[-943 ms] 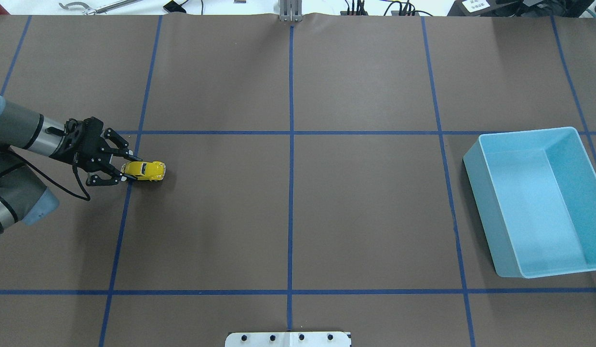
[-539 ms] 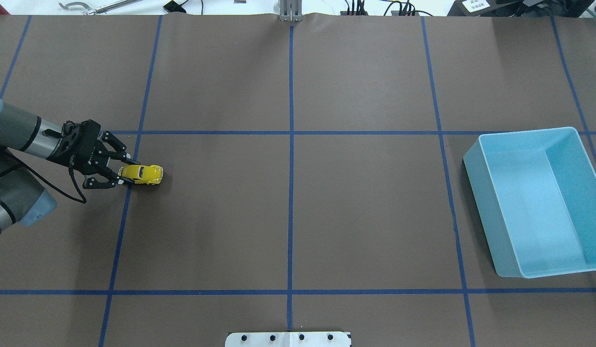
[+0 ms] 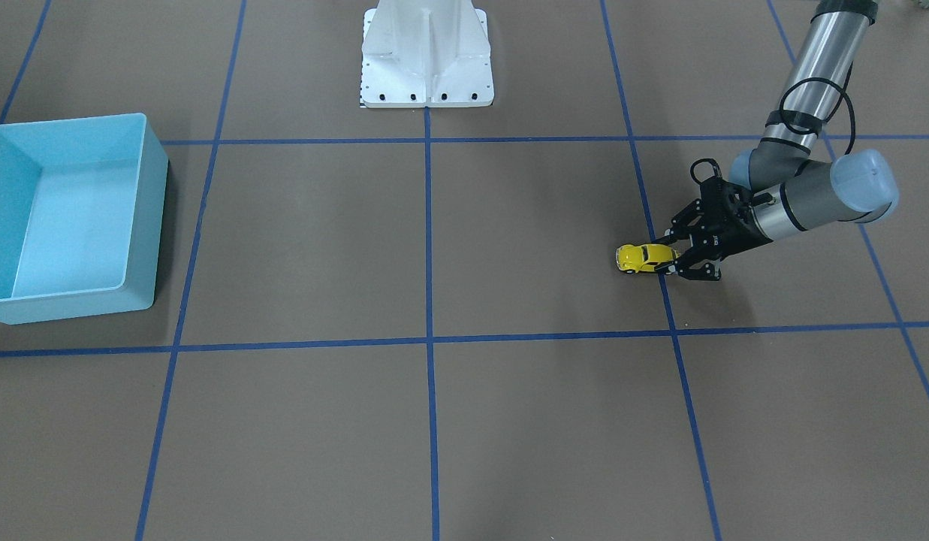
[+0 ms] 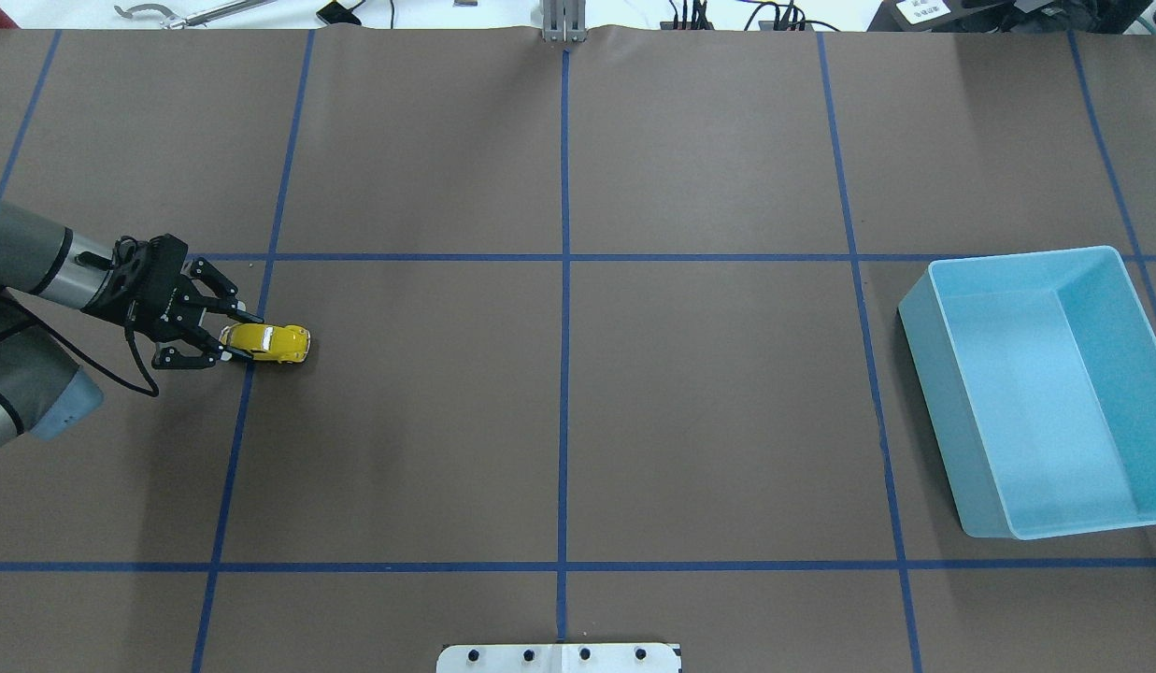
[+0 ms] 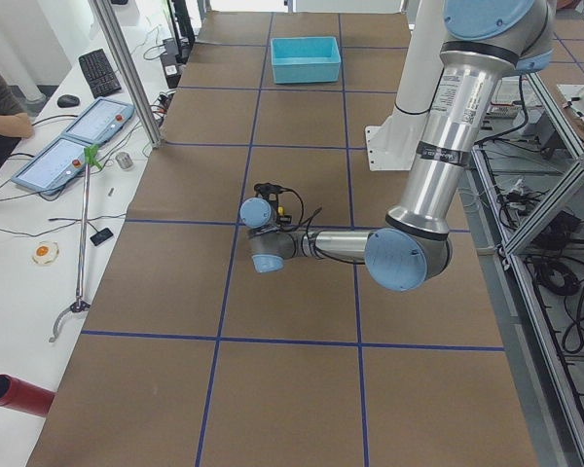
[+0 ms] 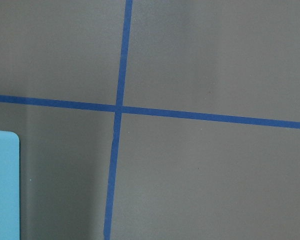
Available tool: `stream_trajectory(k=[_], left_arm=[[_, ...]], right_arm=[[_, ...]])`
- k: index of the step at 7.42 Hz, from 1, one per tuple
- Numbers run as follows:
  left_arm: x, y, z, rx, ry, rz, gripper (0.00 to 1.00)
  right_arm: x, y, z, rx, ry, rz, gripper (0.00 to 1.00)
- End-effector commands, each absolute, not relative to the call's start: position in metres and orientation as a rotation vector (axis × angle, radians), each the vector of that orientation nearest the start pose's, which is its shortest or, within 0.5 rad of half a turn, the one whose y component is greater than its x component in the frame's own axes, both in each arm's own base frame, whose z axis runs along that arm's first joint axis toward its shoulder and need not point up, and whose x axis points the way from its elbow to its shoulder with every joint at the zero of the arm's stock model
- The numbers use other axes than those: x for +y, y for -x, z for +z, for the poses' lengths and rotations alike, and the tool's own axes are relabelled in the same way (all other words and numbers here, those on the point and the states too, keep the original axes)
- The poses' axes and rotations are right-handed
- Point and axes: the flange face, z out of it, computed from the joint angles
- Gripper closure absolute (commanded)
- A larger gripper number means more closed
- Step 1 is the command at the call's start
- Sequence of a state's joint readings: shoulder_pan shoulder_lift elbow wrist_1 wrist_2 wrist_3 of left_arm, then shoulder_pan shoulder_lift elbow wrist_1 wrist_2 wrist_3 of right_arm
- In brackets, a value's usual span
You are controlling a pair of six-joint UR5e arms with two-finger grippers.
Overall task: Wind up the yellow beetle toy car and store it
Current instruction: 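Roll the car forward and back again under the left gripper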
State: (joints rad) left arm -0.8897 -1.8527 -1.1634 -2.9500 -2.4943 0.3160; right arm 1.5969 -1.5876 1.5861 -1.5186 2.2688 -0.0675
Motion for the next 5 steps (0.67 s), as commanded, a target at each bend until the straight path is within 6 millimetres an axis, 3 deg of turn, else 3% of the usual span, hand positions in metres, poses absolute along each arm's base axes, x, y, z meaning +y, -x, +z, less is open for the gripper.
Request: stream_trajectory(k=[1,5], left_arm=[[-0.497,-0.329,0.546,1.082,-1.083,1.382,1.0],[-0.491,-0.318,0.558,1.086,-1.073,1.378,1.0]], right_arm=[[-0.486,-0.082,0.659,-0.695,-0.081,-0.057,0.0],[-0.486,-0.082,0.659,-0.695,-0.081,-0.057,0.0]])
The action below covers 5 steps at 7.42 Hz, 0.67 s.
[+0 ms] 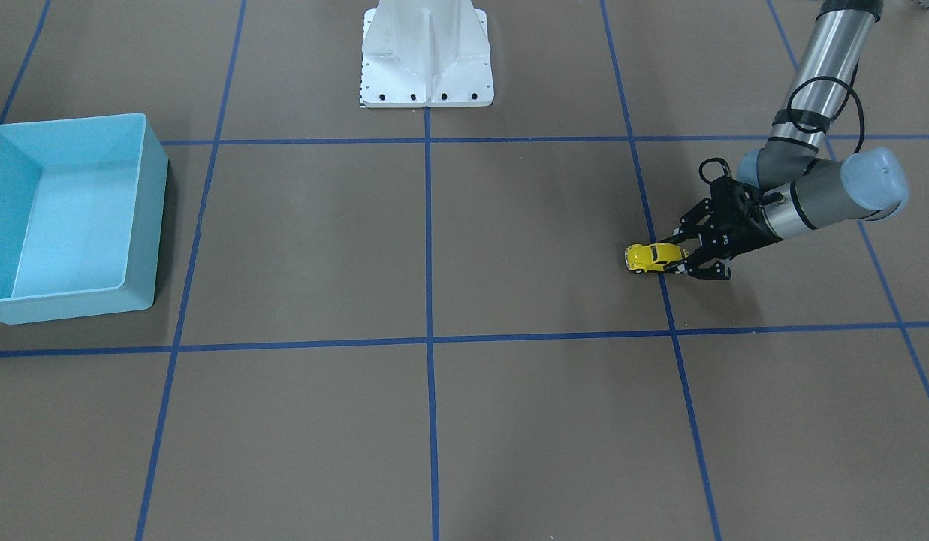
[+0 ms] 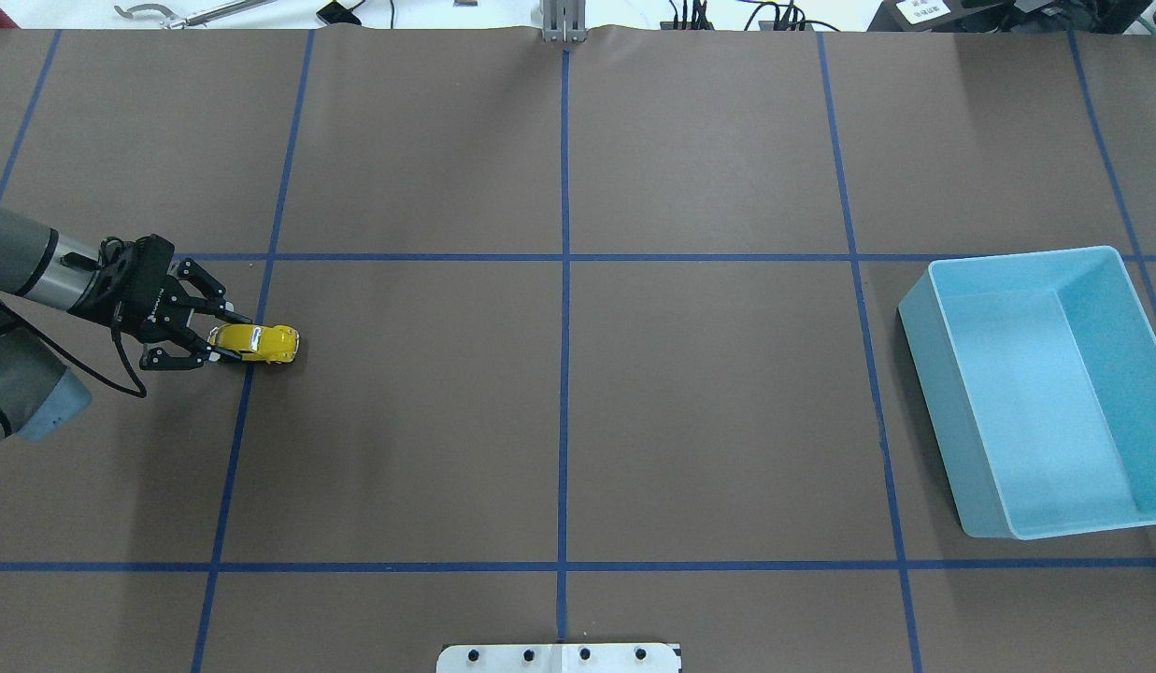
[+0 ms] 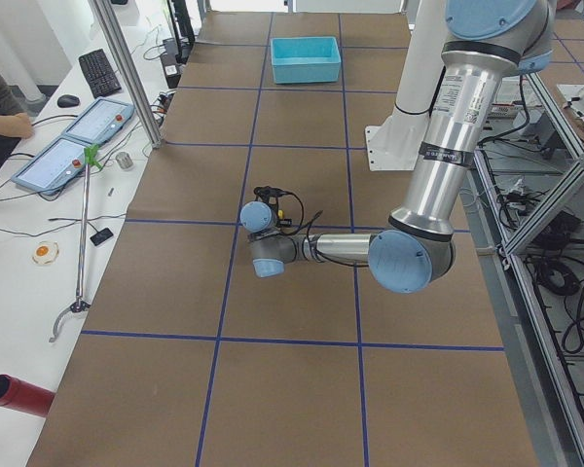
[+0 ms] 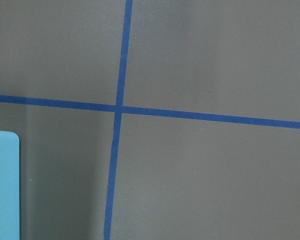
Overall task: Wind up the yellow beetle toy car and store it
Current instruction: 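Roll the car forward and back again under the left gripper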
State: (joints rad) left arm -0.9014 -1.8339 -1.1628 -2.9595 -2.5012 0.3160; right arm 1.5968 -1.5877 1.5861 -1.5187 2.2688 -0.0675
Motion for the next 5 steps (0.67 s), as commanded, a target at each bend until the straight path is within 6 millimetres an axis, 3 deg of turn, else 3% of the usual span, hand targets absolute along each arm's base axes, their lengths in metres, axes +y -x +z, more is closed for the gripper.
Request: stream_trajectory(k=[1,5], left_arm=[[-0.492,-0.316,0.559,1.085,-1.073,1.377,1.0],[-0.485,-0.306,0.571,1.086,-1.064,1.37,1.0]], right_arm=[[-0.486,-0.082,0.659,-0.695,-0.081,-0.057,0.0],[-0.486,-0.082,0.659,-0.695,-0.081,-0.057,0.0]])
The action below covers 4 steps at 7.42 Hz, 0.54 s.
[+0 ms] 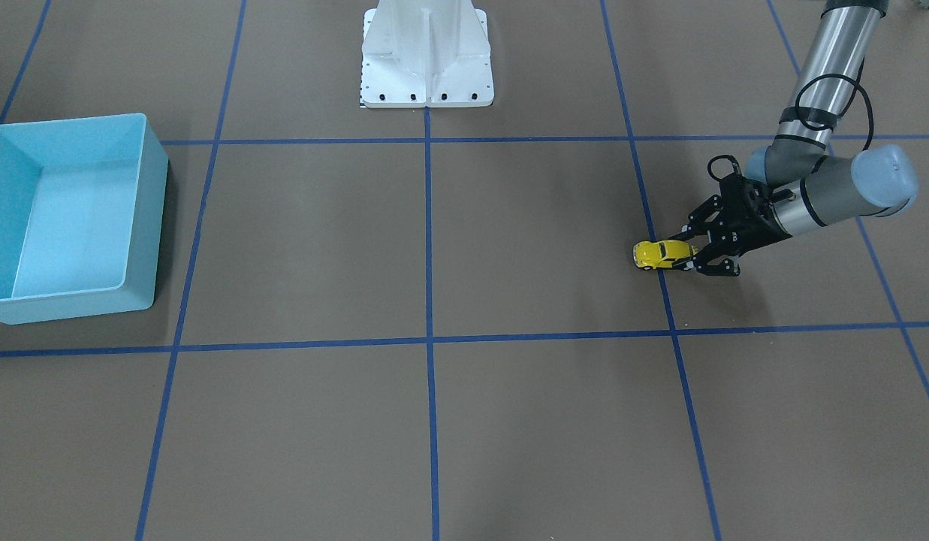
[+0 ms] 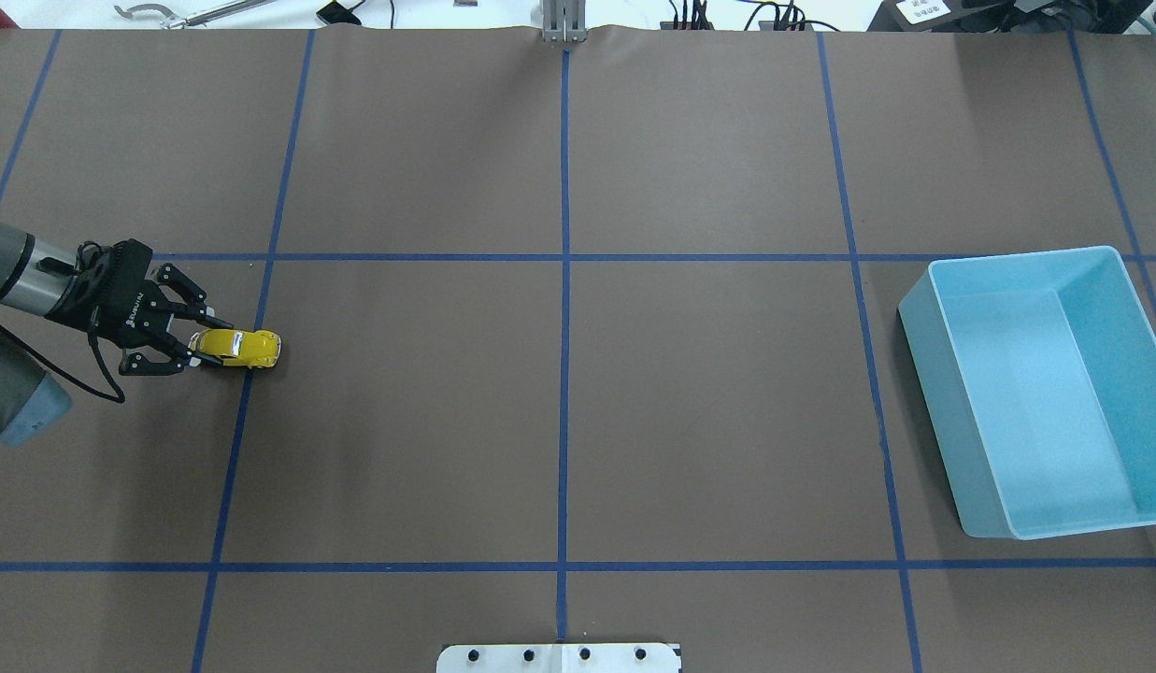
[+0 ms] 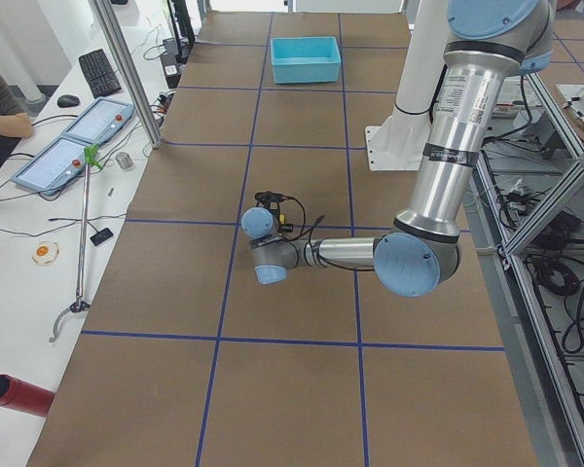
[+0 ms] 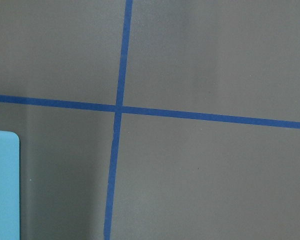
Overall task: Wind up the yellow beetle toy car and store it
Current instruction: 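Roll the car forward and back again under the left gripper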
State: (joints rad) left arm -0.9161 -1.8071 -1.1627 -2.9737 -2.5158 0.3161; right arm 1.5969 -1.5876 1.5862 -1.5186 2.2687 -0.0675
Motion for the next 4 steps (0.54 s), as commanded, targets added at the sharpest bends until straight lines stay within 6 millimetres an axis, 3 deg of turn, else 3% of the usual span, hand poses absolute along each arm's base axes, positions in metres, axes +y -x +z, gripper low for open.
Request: stream_trajectory(k=[1,4], left_arm=[[-0.4843,-0.3016,0.5742,1.085,-1.064,1.366,1.0],[-0.4866,-0.2936,0.5809,1.09,-1.053,1.36,1.0]], right_arm=[[-0.4865,-0.082,0.6592,-0.695,-0.081,-0.057,0.0],[-0.4865,-0.082,0.6592,-0.695,-0.081,-0.057,0.0]])
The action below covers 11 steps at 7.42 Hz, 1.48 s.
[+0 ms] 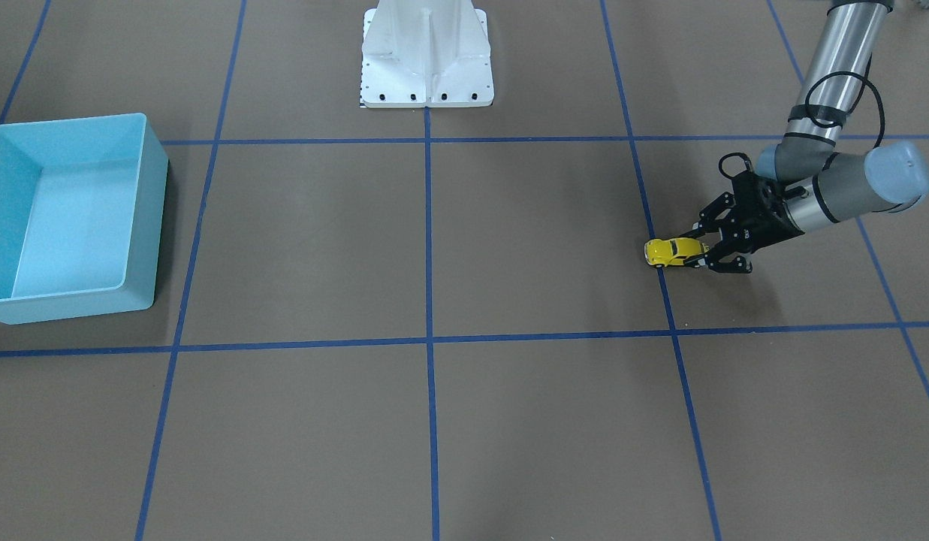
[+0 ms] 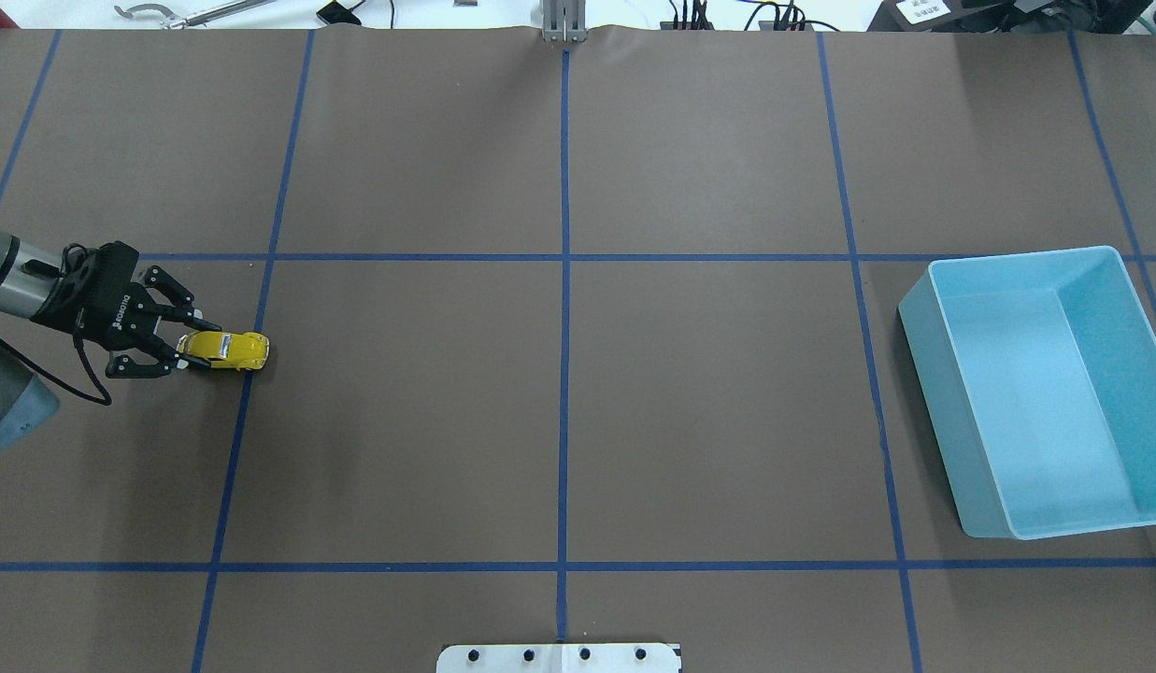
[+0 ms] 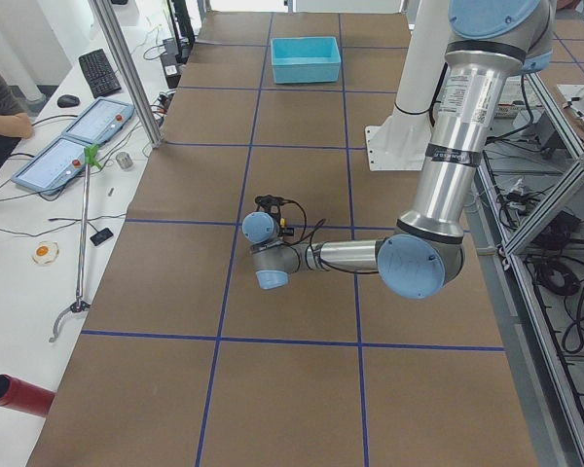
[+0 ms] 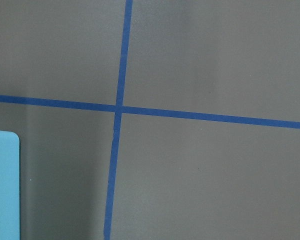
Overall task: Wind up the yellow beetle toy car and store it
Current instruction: 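Lift the left gripper off the car, letting it roll away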
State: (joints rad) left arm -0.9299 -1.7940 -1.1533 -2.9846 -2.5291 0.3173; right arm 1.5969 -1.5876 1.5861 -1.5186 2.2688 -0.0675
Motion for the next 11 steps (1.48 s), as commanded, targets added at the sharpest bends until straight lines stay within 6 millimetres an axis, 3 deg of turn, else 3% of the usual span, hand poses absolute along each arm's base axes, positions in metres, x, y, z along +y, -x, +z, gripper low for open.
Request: stream_trajectory(k=[1,2,9,11], left_arm=[[-0.484,-0.287,0.585,1.088,-1.06,1.356,0.29],[-0.483,-0.281,0.586,1.087,-1.079,1.358,0.0],[-0.487,-0.273,0.585,1.077,-1.093,1.344,0.0],[-0.498,-0.259,0.587,1.081,-1.027,1.253,0.0]], right_arm=[[-0.486,-0.082,0.659,-0.695,-0.081,-0.057,0.0],[-0.486,-0.082,0.659,-0.695,-0.081,-0.057,0.0],[-0.486,-0.082,0.659,-0.695,-0.081,-0.057,0.0],[-0.487,-0.082,0.659,-0.695,-0.083,-0.058,0.0]])
